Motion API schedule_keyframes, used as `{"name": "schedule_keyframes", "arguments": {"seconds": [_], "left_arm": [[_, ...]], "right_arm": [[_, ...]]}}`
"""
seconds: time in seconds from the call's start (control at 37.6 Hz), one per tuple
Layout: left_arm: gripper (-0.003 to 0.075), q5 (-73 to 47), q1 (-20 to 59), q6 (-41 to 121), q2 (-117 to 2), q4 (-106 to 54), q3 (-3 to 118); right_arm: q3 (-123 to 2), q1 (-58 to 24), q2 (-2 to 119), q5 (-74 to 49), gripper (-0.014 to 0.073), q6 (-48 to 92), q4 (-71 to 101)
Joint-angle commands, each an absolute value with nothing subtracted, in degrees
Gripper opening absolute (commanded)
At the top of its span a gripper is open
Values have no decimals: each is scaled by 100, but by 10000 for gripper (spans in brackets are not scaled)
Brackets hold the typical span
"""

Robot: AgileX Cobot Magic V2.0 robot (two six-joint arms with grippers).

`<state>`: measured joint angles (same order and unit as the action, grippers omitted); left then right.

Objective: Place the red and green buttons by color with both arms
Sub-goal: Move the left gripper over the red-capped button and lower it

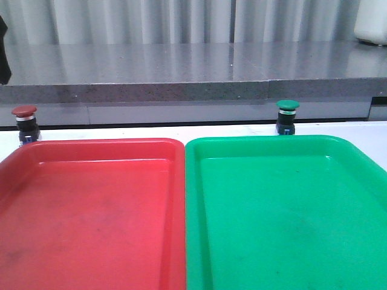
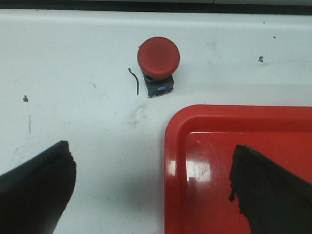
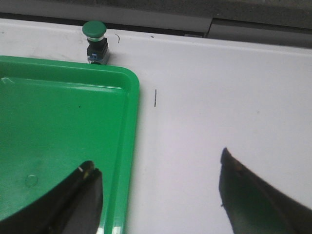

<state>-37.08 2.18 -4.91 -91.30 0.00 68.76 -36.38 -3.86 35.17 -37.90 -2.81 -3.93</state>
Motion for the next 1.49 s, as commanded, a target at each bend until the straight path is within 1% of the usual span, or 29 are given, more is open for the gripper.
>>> {"name": "schedule_keyframes", "arguments": {"seconds": [0.0,0.29,0.56,0.82,1.36,1.46], "left_arm": [[621,-3469,268,-499,-9361,0,7358],[621,-3447,268,-499,-10297,0,8071],[621,-3201,268,-499,-10817,0,8352],[621,-2899,268,-499,-10976,0,8352],[620,-2745,268,-499,-11278,0,8352],[603,-2716,268,-499,-11292,0,8352]], "right_arm": [[-3826,-362,3559,-3421,526,-248,-489],[-3826,-362,3559,-3421,526,-248,-489],[-3826,-362,3559,-3421,526,-248,-489],[-3826,-362,3559,-3416,526,-248,-489],[-3826,-362,3559,-3416,526,-248,-489],[-3826,-362,3559,-3416,526,-248,-489]]}}
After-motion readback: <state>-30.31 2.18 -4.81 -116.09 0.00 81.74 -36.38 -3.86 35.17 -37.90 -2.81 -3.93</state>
